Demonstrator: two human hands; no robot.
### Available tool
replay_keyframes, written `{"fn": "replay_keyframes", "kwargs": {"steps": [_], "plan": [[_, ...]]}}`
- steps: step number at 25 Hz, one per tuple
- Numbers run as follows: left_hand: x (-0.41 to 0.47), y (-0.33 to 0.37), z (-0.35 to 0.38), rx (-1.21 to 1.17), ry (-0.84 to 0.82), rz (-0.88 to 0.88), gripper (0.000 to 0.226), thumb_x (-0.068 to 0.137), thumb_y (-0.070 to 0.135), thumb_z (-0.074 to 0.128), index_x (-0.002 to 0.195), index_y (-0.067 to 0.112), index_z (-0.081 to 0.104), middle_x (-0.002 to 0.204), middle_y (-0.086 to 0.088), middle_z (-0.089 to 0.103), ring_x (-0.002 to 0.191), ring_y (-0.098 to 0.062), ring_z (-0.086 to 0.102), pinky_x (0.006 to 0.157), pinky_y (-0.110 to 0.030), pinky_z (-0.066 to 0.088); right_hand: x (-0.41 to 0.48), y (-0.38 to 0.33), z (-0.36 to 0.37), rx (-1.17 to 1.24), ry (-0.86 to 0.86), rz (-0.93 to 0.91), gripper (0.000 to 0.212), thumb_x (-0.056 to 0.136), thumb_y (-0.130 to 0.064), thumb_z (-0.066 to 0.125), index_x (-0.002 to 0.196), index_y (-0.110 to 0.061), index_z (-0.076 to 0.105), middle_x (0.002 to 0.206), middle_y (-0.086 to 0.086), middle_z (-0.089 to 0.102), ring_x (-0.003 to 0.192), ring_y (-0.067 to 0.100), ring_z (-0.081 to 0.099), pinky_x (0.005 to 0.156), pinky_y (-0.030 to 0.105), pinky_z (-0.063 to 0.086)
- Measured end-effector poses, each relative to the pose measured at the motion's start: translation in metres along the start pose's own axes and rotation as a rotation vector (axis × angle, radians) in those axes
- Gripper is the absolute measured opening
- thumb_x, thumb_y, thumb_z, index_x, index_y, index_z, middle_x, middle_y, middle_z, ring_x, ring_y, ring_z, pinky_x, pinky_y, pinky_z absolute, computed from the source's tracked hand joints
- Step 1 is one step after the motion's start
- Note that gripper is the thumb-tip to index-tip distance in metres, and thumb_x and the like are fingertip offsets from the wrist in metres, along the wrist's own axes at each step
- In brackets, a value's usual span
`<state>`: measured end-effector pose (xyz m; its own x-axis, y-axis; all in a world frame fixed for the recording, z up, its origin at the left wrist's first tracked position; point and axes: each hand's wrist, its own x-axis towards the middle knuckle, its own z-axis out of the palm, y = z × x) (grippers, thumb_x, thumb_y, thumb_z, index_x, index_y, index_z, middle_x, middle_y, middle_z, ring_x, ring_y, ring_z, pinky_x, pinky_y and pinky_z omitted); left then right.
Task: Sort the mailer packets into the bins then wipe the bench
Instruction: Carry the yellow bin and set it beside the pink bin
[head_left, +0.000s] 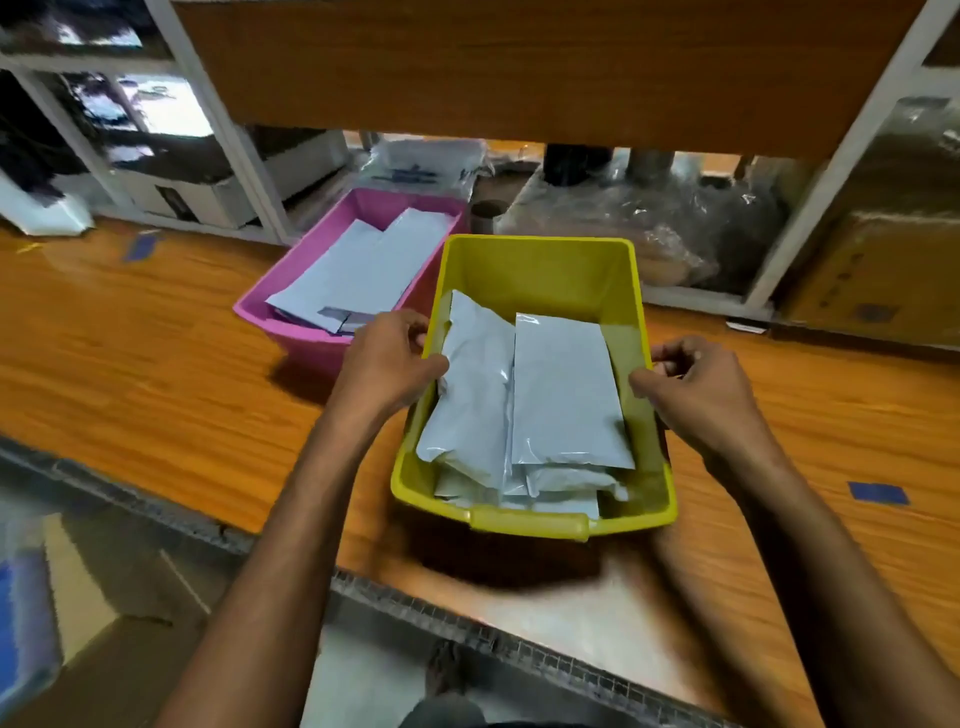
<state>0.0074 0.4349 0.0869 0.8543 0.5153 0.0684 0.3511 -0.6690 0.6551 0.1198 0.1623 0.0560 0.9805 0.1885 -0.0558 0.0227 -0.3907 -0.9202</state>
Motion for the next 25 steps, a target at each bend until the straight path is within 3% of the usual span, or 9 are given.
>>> {"fn": "replay_keyframes", "kwargs": {"steps": [3,7,10,12,15,18,20,25], "plan": [[0.076,-0.009,-0.004,0.071,-0.067,0.049,0.02,0.077,0.017,0.076,0.097,0.015,0.073,0.085,0.002,0.072,0.082,-0.022,0.067,0.071,-0.036,0.053,0.037,-0.014,0.034,0.021,0.09,0.071,0.016,0.069,-0.019,0.07,0.084,-0.014,0.069,0.063,-0.003,0.059,0.054,0.013,0.049,0.057,0.03,0.042],[0.148,-0.014,0.001,0.152,-0.107,0.126,0.023,0.076,0.015,0.075,0.1,0.015,0.072,0.088,-0.001,0.071,0.081,-0.024,0.065,0.067,-0.034,0.049,0.074,-0.027,0.062,0.004,0.203,0.131,0.013,0.076,-0.013,0.069,0.088,-0.01,0.071,0.054,-0.012,0.052,0.043,0.003,0.041,0.047,0.021,0.036],[0.176,-0.017,0.008,0.208,-0.118,0.187,0.02,0.075,0.011,0.074,0.096,0.01,0.073,0.085,-0.006,0.072,0.081,-0.028,0.067,0.068,-0.039,0.055,0.092,-0.031,0.074,-0.007,0.249,0.152,0.011,0.078,-0.012,0.069,0.089,-0.01,0.07,0.055,-0.013,0.052,0.043,0.001,0.042,0.046,0.021,0.035],[0.19,-0.023,0.011,0.241,-0.116,0.21,0.02,0.078,0.012,0.075,0.097,0.011,0.072,0.088,-0.006,0.072,0.083,-0.029,0.067,0.064,-0.036,0.049,0.102,-0.031,0.082,-0.018,0.258,0.167,0.013,0.077,-0.012,0.069,0.09,-0.01,0.07,0.057,-0.012,0.053,0.047,0.002,0.044,0.049,0.023,0.036],[0.2,-0.027,0.011,0.294,-0.081,0.225,0.028,0.08,0.016,0.076,0.107,0.014,0.07,0.099,-0.007,0.07,0.098,-0.031,0.063,0.068,-0.036,0.044,0.112,-0.029,0.096,-0.019,0.261,0.189,0.013,0.076,-0.012,0.07,0.089,-0.011,0.069,0.059,-0.011,0.054,0.053,0.007,0.046,0.053,0.026,0.037],[0.21,-0.034,0.01,0.356,-0.057,0.248,0.05,0.08,0.022,0.081,0.125,0.017,0.061,0.124,-0.014,0.053,0.115,-0.034,0.053,0.08,-0.041,0.046,0.118,-0.027,0.106,0.005,0.284,0.189,0.012,0.075,-0.011,0.07,0.087,-0.011,0.069,0.06,-0.01,0.054,0.053,0.008,0.045,0.052,0.026,0.036],[0.216,-0.041,0.008,0.289,-0.114,0.217,0.057,0.083,0.027,0.08,0.133,0.021,0.054,0.124,-0.014,0.053,0.109,-0.034,0.058,0.08,-0.04,0.047,0.118,-0.029,0.107,-0.005,0.288,0.18,0.014,0.076,-0.01,0.071,0.089,-0.015,0.069,0.067,-0.008,0.059,0.058,0.008,0.049,0.054,0.027,0.04],[0.209,-0.057,0.004,0.115,-0.178,0.166,0.041,0.09,0.034,0.073,0.127,0.026,0.06,0.1,-0.002,0.067,0.089,-0.023,0.064,0.073,-0.031,0.044,0.112,-0.029,0.106,-0.081,0.265,0.11,0.022,0.079,-0.006,0.068,0.097,-0.018,0.073,0.082,-0.002,0.068,0.07,0.01,0.057,0.066,0.031,0.049]]}}
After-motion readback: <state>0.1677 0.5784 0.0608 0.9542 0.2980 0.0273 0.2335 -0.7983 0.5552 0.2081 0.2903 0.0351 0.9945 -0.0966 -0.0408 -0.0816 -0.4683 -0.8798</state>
